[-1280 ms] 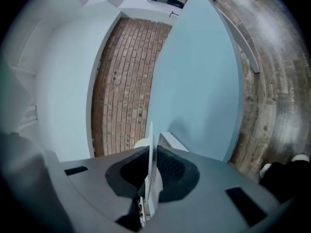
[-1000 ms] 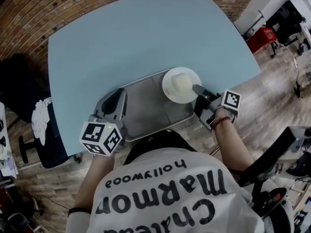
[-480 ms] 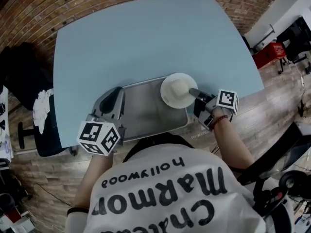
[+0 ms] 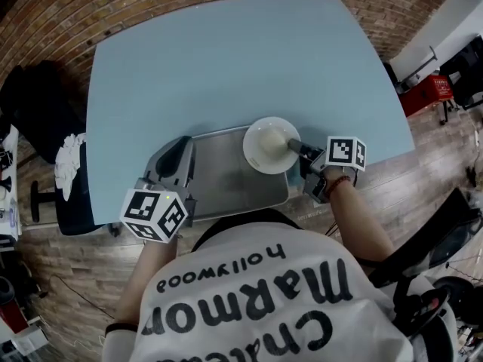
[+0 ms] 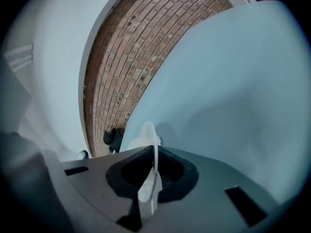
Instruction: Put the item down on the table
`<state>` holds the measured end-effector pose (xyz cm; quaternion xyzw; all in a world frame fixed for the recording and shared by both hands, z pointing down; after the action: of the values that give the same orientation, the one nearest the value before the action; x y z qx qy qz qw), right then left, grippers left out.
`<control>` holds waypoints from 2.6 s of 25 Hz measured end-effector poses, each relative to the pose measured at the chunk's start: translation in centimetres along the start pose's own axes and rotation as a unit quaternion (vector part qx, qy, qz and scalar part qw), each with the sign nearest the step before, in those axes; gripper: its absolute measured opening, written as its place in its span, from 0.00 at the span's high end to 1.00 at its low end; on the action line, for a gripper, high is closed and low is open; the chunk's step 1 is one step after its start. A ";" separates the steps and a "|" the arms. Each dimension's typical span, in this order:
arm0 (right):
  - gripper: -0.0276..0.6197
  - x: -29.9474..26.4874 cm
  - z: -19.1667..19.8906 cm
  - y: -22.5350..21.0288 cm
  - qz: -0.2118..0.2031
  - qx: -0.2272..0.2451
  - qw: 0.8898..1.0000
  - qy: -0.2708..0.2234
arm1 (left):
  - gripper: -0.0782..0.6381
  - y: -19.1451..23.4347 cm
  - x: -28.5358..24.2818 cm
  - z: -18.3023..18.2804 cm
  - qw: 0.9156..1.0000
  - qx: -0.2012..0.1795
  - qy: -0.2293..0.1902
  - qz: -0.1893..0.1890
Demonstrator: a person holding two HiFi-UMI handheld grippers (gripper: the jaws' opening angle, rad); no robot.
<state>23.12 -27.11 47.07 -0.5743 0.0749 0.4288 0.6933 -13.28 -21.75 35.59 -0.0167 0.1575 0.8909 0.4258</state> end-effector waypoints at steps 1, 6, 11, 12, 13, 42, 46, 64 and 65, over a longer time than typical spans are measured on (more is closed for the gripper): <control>0.91 -0.3 -0.2 0.3 0.003 0.012 1.000 0.006 | 0.86 0.0 -0.1 -0.1 1.000 0.000 -0.001 -0.002; 0.91 -1.1 -1.0 1.7 0.016 0.063 0.998 0.017 | 0.86 0.0 0.0 -0.3 1.000 0.001 -0.003 -0.007; 0.91 -1.7 -1.4 2.1 0.020 0.106 0.994 0.022 | 0.86 -0.1 0.1 -0.5 1.000 0.002 -0.012 -0.016; 0.91 -1.8 -1.4 2.1 0.021 0.114 0.993 0.021 | 0.86 -0.2 0.1 -0.5 1.000 0.000 -0.012 -0.016; 0.91 -1.9 -1.5 2.2 0.023 0.122 0.992 0.020 | 0.86 -0.2 0.1 -0.5 1.000 -0.001 -0.011 -0.016; 0.82 -4.7 0.3 6.3 0.143 0.399 0.906 0.020 | 0.86 1.8 0.2 0.5 0.999 0.019 -0.016 -0.022; 0.82 -4.8 0.5 7.0 0.163 0.426 0.889 0.031 | 0.86 2.0 0.0 1.0 1.000 0.021 -0.010 -0.020; 0.82 -3.6 1.7 9.2 0.236 0.504 0.831 -0.027 | 0.86 1.9 0.6 1.3 1.000 0.017 -0.005 0.000; 0.82 -3.1 1.5 9.5 0.233 0.498 0.834 -0.041 | 0.86 1.9 0.7 1.3 1.000 0.017 -0.003 0.002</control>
<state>14.18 -27.65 42.47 -0.0984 0.3820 0.5055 0.7674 -15.03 -22.01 37.22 -0.0063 0.1716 0.8887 0.4251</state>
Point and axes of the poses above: the fingertips, and each gripper's own axes: x backward along the fingers, y to its left, z out of its underside, the point moved 10 cm from there along x, backward along the fingers, and after that the axes turned 8 degrees about z, right-handed, at the moved point
